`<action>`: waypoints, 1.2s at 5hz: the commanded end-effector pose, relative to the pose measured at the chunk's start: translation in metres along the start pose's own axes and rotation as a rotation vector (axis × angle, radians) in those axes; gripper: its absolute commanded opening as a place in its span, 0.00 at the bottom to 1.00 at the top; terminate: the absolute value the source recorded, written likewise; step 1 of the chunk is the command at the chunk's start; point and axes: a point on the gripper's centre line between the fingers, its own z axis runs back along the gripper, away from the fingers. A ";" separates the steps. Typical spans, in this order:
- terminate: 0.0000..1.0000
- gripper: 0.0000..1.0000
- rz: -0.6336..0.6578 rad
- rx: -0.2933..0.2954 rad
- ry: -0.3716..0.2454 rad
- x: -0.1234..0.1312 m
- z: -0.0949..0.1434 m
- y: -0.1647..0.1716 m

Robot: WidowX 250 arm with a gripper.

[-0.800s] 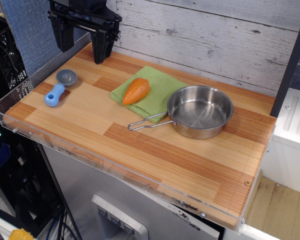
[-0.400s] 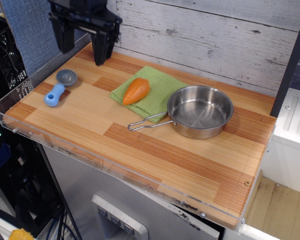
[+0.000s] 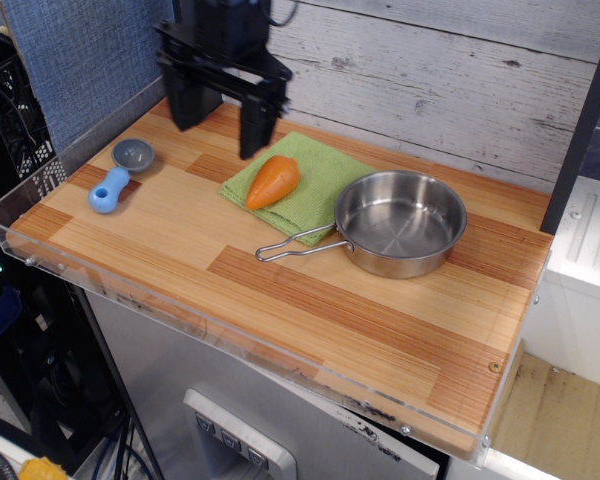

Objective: Move the pot to the bottom right corner of the cloth.

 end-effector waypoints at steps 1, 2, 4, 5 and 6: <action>0.00 1.00 -0.369 0.022 -0.110 0.019 -0.011 -0.081; 0.00 1.00 -0.518 0.025 -0.106 0.023 -0.026 -0.128; 0.00 1.00 -0.605 -0.023 -0.098 0.026 -0.043 -0.155; 0.00 1.00 -0.591 -0.040 -0.086 0.031 -0.058 -0.149; 0.00 0.00 -0.587 -0.078 -0.037 0.036 -0.085 -0.144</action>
